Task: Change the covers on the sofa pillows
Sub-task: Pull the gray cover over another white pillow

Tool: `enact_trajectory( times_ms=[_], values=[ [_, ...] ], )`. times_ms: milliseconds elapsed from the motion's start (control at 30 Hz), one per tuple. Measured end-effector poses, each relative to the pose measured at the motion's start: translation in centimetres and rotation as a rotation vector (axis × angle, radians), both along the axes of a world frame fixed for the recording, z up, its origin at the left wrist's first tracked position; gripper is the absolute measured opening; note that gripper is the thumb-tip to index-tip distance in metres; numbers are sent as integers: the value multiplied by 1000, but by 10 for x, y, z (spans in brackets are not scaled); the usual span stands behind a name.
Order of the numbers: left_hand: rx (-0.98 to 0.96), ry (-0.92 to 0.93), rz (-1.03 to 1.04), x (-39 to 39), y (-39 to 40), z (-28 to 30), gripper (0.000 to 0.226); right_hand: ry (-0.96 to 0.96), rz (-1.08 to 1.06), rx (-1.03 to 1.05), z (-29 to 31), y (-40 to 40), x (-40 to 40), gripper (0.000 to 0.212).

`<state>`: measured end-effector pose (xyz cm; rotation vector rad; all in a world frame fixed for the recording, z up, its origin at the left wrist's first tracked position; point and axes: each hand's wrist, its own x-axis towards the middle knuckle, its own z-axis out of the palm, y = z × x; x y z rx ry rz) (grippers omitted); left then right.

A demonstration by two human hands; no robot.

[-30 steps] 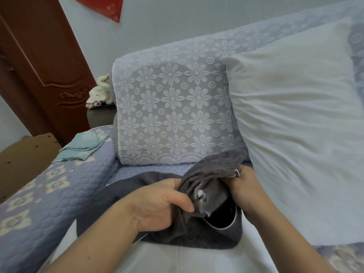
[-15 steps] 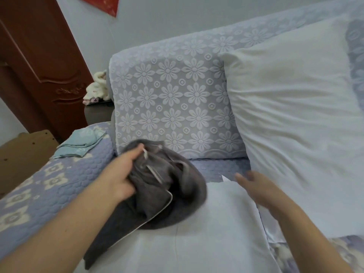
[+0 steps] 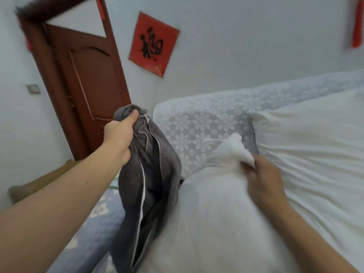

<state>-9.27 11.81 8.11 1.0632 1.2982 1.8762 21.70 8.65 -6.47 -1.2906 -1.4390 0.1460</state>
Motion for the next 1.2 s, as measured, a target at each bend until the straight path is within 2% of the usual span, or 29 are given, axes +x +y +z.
enact_trajectory(
  times_ms=[67, 133, 200, 267, 300, 333, 400, 467, 500, 567, 633, 700, 733, 800, 933, 1000, 1100, 1200],
  values=[
    [70, 43, 42, -13, -6, 35, 47, -78, 112, 170, 65, -8, 2, 15],
    [147, 189, 132, -31, -14, 71, 47, -122, 229, 236, 119, -25, 3, 13],
    [177, 546, 279, -46, -19, 92, 40, -194, 242, 292, 152, -35, 3, 12],
    [98, 1003, 425, -56, -23, 97, 41, -309, 143, 384, 169, -42, -1, 16],
    [24, 1161, 475, -57, -24, 94, 41, -354, 79, 416, 174, -44, -4, 18],
    [-46, 1255, 512, -61, -26, 88, 39, -383, 33, 432, 178, -46, -12, 19],
    [-136, 1321, 526, -60, -22, 76, 34, -445, -56, 435, 181, -48, -25, 17],
    [-158, 1313, 411, -54, -20, 64, 36, -555, -12, 404, 176, -48, -47, 14],
    [-151, 1236, 278, -53, -15, 56, 38, -605, 108, 353, 167, -46, -60, 15],
    [-169, 970, -46, -46, -16, 43, 31, -613, 400, 196, 137, -44, -83, 27],
    [-212, 879, -228, -39, -14, 21, 26, -590, 483, 89, 102, -36, -92, 21],
    [-224, 917, -242, -34, -12, -1, 28, -652, 339, 85, 82, -28, -89, 10],
    [-221, 903, -230, -31, -12, -11, 25, -726, 241, 69, 80, -27, -86, 14],
    [-183, 820, -204, -27, -13, -21, 15, -845, 128, 13, 82, -31, -88, 27],
    [-128, 598, -266, -19, -16, -26, 12, -910, 120, -93, 77, -34, -97, 62],
    [-191, 454, -325, -17, -16, -27, 17, -965, 62, -69, 72, -25, -97, 58],
    [-292, 333, -362, -12, -20, -28, 22, -805, 219, -24, 74, -17, -96, 30],
    [-273, 287, -395, -12, -23, -31, 22, -560, 433, -104, 81, -13, -95, 30]
  ],
)
